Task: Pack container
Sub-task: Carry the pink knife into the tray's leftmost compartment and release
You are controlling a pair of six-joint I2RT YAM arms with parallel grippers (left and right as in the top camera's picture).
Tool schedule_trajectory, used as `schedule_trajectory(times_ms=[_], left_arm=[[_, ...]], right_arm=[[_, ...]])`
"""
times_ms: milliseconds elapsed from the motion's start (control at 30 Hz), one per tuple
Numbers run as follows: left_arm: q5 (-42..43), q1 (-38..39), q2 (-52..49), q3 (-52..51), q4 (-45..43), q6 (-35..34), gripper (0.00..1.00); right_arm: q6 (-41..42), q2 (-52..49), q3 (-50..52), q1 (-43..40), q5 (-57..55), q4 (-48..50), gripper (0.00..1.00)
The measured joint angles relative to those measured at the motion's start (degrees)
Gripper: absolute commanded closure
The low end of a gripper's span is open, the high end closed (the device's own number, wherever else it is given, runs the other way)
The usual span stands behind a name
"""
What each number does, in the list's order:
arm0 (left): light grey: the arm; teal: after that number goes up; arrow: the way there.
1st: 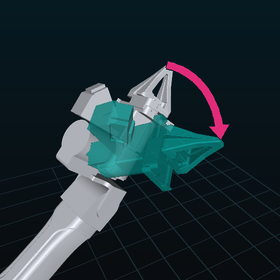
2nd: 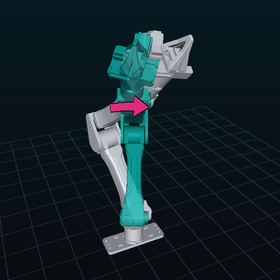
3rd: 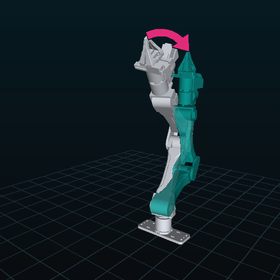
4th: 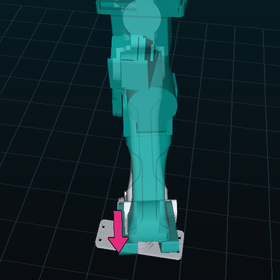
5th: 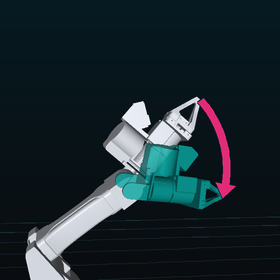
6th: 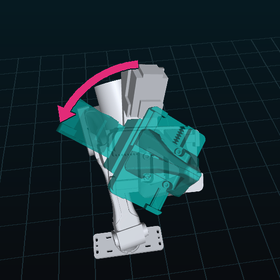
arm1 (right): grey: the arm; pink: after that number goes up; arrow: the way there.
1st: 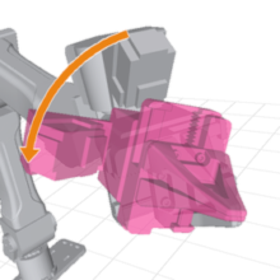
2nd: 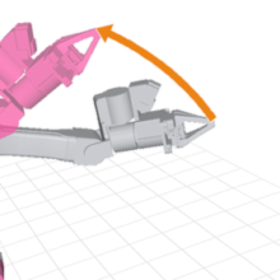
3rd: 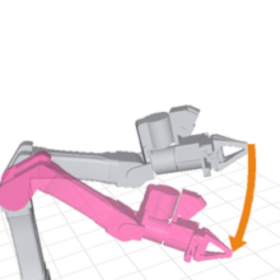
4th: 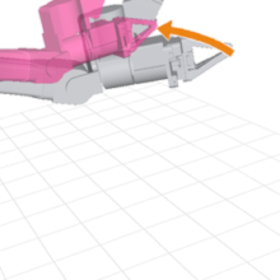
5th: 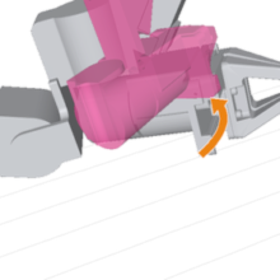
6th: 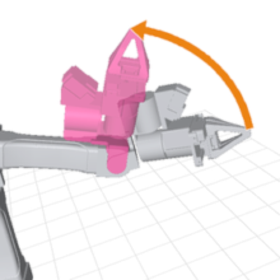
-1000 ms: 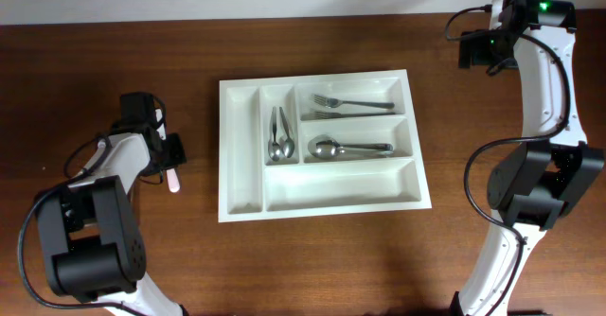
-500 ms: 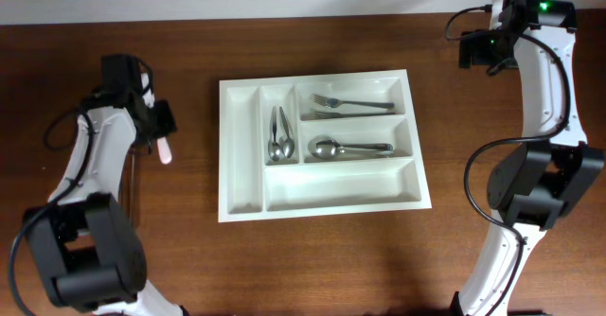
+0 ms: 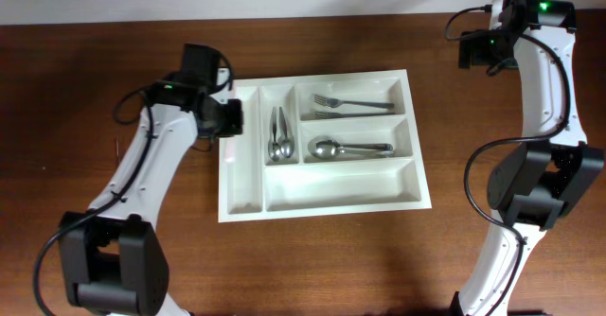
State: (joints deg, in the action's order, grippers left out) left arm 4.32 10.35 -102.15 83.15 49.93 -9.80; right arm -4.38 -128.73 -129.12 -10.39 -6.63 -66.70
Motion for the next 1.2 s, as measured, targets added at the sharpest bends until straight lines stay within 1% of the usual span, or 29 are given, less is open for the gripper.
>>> schedule_trajectory(times_ms=[133,200,233,267,300,333,367,633,800,900,1033,1200], left_arm=[[-0.24,1.66,0.0,0.0,0.0,-1.95,0.95],[-0.28,1.64,0.0,0.0,0.0,-2.49,0.91],[-0.33,1.64,0.0,0.0,0.0,-2.75,0.84],[-0.46,1.6,0.0,0.0,0.0,-2.82,0.65],[-0.46,1.57,0.0,0.0,0.0,-2.97,0.43],[-0.55,1.6,0.0,0.0,0.0,-3.3,0.32],[-0.61,1.6,0.0,0.0,0.0,-3.34,0.26],[-0.79,1.57,0.0,0.0,0.07,-3.28,0.25],[-3.85,0.35,0.0,0.0,3.19,-3.08,0.25],[-5.86,-2.62,0.15,0.0,7.1,-3.06,0.25],[-9.07,-8.74,0.37,0.0,11.76,-3.04,0.25],[-11.69,-15.78,0.37,0.0,13.07,-0.92,0.28]], right_arm=[[-0.04,0.0,0.0,0.0,0.0,0.0,0.01],[-0.04,0.0,0.0,0.0,0.0,0.0,0.01],[-0.04,0.0,0.0,0.0,0.0,0.0,0.02],[-0.04,0.0,0.0,0.0,0.0,0.0,0.01],[-0.02,0.0,0.0,0.0,0.0,0.0,0.01],[0.0,0.0,0.0,0.0,0.0,0.0,0.01],[-0.02,0.0,0.0,0.0,0.0,0.0,0.01],[0.09,0.0,0.0,0.0,0.0,0.0,0.01],[0.09,0.0,0.0,0.0,0.0,0.0,0.02],[0.09,0.0,0.0,0.0,0.0,0.0,0.01],[0.07,0.0,0.0,0.0,0.0,0.0,0.01],[0.11,0.0,0.0,0.0,0.0,0.0,0.01]])
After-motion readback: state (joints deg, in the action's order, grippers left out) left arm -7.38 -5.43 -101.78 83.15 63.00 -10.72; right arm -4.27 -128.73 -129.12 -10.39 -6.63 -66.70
